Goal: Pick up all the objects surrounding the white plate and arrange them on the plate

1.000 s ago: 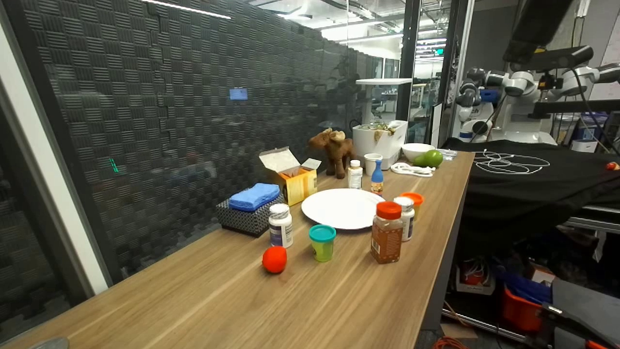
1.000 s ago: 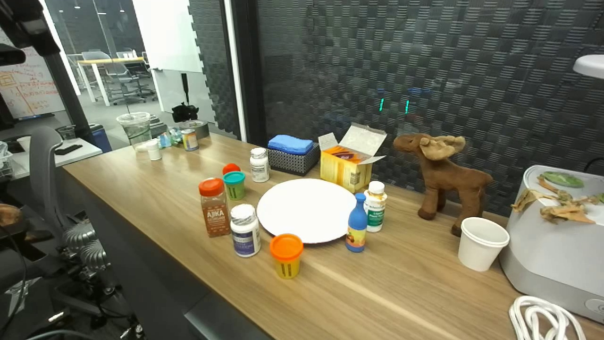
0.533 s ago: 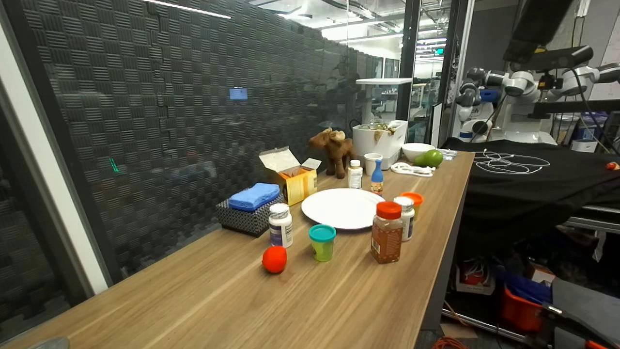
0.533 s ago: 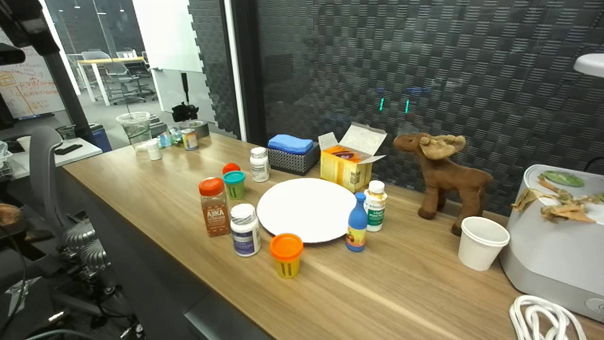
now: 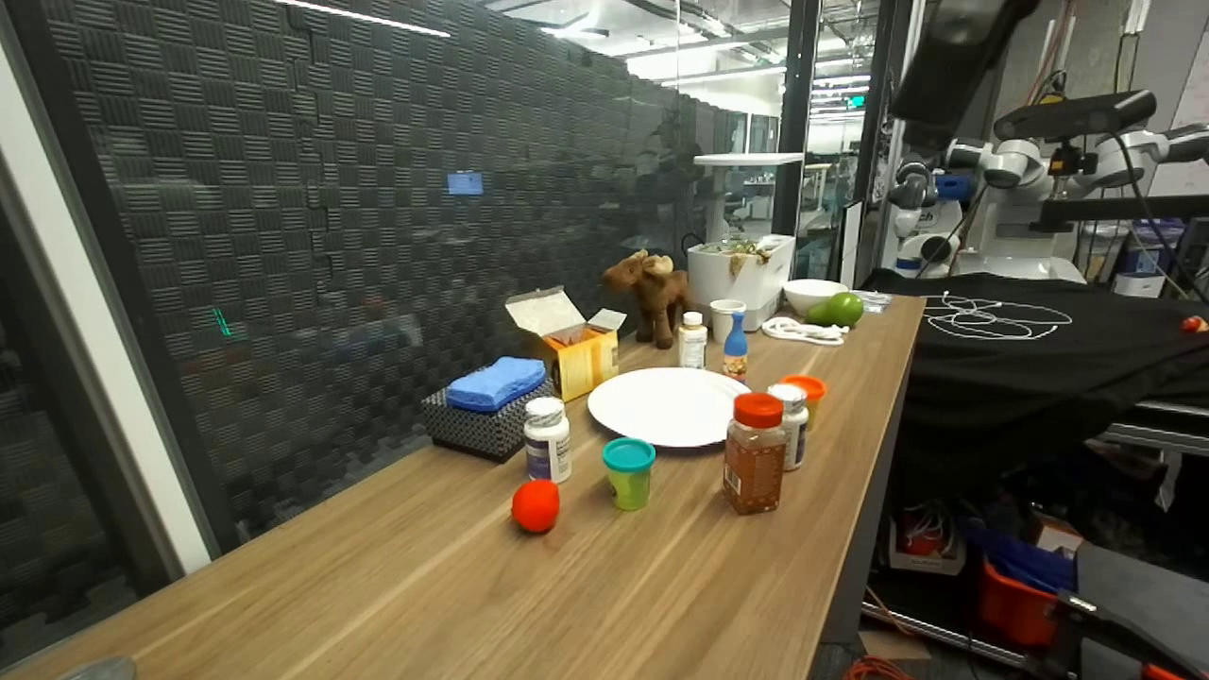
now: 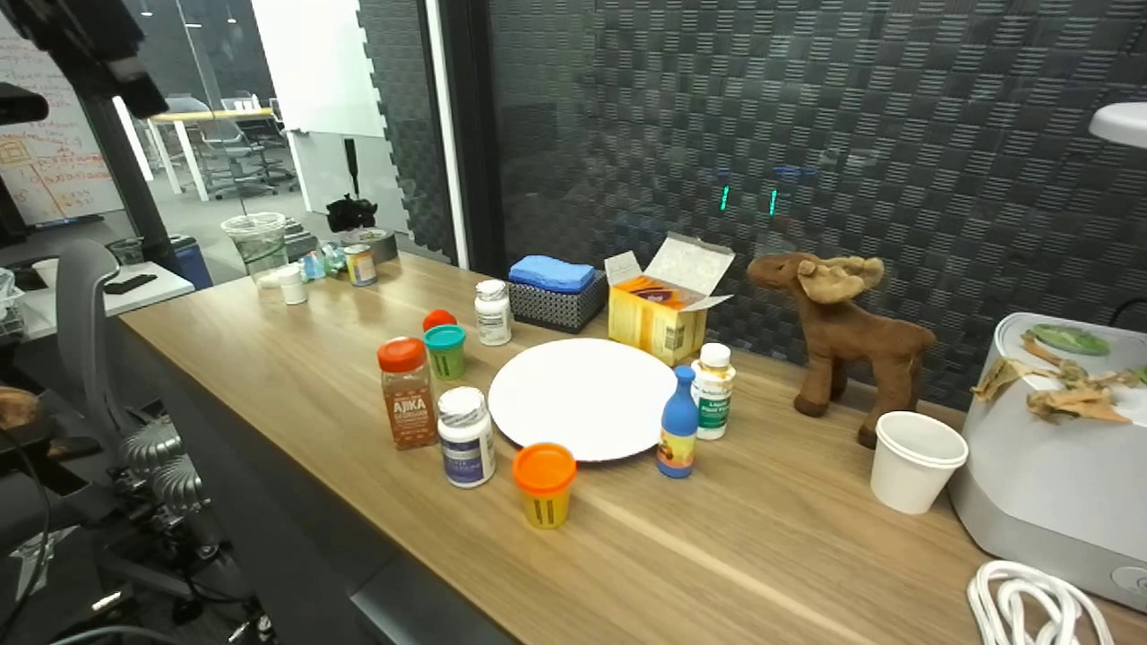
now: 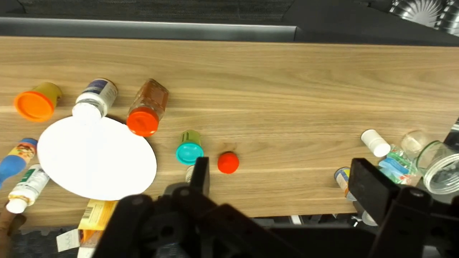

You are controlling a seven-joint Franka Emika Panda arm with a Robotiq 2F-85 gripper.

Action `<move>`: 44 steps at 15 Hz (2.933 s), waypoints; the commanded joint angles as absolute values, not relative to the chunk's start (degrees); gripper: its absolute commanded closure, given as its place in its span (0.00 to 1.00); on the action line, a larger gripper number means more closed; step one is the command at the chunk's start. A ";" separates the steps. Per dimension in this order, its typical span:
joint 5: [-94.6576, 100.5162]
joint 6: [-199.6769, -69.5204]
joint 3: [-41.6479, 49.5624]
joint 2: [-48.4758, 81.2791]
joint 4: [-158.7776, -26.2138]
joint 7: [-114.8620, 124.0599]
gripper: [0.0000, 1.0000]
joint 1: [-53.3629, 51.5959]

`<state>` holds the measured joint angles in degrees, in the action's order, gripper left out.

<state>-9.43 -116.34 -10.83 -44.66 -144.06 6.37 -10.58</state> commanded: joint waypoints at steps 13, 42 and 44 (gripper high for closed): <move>2.15 -125.93 -9.80 0.93 -114.41 7.10 0.00 -7.09; 1.35 -120.68 -4.90 28.27 -93.43 11.11 0.73 -8.44; 0.46 -120.43 -5.10 26.70 -94.08 11.29 0.80 -8.13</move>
